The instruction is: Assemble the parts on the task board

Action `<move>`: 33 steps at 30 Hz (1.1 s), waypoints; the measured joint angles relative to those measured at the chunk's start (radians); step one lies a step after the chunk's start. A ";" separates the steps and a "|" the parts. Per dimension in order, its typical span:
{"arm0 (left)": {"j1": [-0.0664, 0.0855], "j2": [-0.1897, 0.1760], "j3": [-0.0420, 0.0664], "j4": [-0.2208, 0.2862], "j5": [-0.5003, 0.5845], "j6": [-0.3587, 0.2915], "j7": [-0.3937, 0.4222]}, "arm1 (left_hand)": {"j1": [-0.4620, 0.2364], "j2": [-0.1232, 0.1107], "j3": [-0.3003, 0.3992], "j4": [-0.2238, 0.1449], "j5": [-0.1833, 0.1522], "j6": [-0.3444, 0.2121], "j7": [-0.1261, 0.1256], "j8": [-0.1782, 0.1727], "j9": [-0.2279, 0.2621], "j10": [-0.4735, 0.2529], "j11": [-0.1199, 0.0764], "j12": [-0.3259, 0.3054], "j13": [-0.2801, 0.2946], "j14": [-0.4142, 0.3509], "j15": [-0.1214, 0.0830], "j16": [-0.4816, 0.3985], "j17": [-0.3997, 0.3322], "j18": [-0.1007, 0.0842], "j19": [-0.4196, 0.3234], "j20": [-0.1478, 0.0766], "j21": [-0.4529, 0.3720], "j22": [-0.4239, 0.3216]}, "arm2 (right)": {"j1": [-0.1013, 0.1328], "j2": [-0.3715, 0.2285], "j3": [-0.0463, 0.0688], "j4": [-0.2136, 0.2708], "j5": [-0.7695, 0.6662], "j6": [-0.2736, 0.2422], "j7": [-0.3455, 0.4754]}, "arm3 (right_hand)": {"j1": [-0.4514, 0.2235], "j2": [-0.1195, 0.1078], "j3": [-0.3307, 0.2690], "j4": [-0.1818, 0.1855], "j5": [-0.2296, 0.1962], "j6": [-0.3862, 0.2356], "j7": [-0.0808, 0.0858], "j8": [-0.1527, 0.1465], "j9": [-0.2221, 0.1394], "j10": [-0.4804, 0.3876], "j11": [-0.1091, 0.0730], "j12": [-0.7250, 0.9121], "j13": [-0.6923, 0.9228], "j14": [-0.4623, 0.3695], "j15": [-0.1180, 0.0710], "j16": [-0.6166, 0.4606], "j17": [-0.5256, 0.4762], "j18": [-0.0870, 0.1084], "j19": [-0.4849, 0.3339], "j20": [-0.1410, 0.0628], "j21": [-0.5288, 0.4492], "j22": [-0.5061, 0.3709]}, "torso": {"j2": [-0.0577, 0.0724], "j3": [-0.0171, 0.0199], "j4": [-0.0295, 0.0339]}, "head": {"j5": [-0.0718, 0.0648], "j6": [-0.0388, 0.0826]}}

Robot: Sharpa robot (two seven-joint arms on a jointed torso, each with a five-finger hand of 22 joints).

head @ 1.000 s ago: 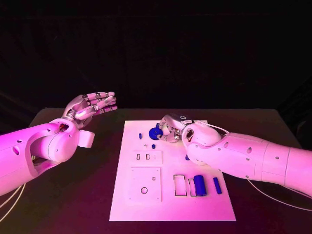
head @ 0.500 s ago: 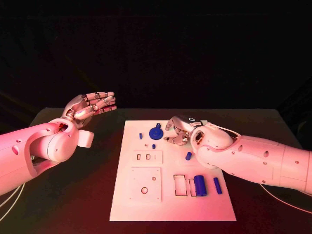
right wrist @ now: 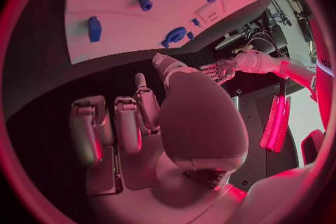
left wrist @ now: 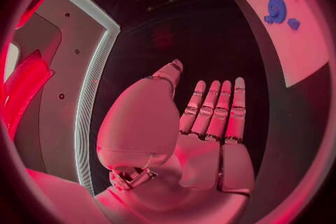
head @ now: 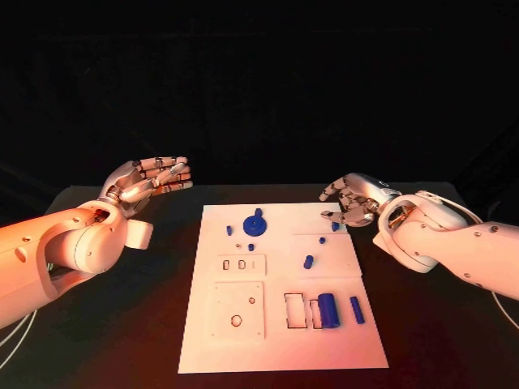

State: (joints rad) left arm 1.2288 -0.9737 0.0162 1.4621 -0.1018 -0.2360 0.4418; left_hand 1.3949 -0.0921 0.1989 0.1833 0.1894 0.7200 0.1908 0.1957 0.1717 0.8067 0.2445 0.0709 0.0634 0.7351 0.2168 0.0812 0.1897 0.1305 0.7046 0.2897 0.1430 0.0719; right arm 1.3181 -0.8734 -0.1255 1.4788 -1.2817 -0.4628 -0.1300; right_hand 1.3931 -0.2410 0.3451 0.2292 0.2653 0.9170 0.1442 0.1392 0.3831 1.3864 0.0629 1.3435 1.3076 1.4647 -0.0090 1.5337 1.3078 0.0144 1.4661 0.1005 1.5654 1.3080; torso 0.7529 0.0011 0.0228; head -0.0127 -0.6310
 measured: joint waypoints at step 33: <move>-0.001 0.011 0.000 -0.008 0.000 0.012 -0.001 | 0.000 0.000 0.003 -0.003 0.000 0.015 0.002 0.006 0.002 0.009 -0.002 0.002 0.001 0.017 0.000 0.004 0.000 0.000 0.007 0.000 0.004 0.000 | -0.048 -0.009 -0.005 -0.170 0.097 0.114 0.165 | 0.089 -0.022 0.033 -0.051 -0.006 -0.013 0.002 -0.012 -0.013 -0.022 0.000 -0.022 0.000 0.000 0.000 0.009 0.000 0.000 0.000 0.000 0.000 0.000 | -0.002 0.0042 -0.0036 | 0.000 -0.016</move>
State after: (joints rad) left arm 1.2281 -0.9624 0.0157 1.4544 -0.1018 -0.2244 0.4412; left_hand 1.3949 -0.0921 0.2016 0.1806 0.1894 0.7350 0.1928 0.2012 0.1737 0.8153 0.2430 0.0725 0.0641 0.7524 0.2164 0.0851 0.1894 0.1306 0.7114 0.2897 0.1466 0.0717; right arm 1.2699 -0.8823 -0.1305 1.3093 -1.1849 -0.3484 0.0348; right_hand 1.4819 -0.2633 0.3781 0.1777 0.2591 0.9041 0.1460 0.1274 0.3704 1.3648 0.0628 1.3211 1.3074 1.4646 -0.0091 1.5425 1.3075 0.0143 1.4661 0.1005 1.5654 1.3076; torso 0.7508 0.0053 0.0192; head -0.0127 -0.6470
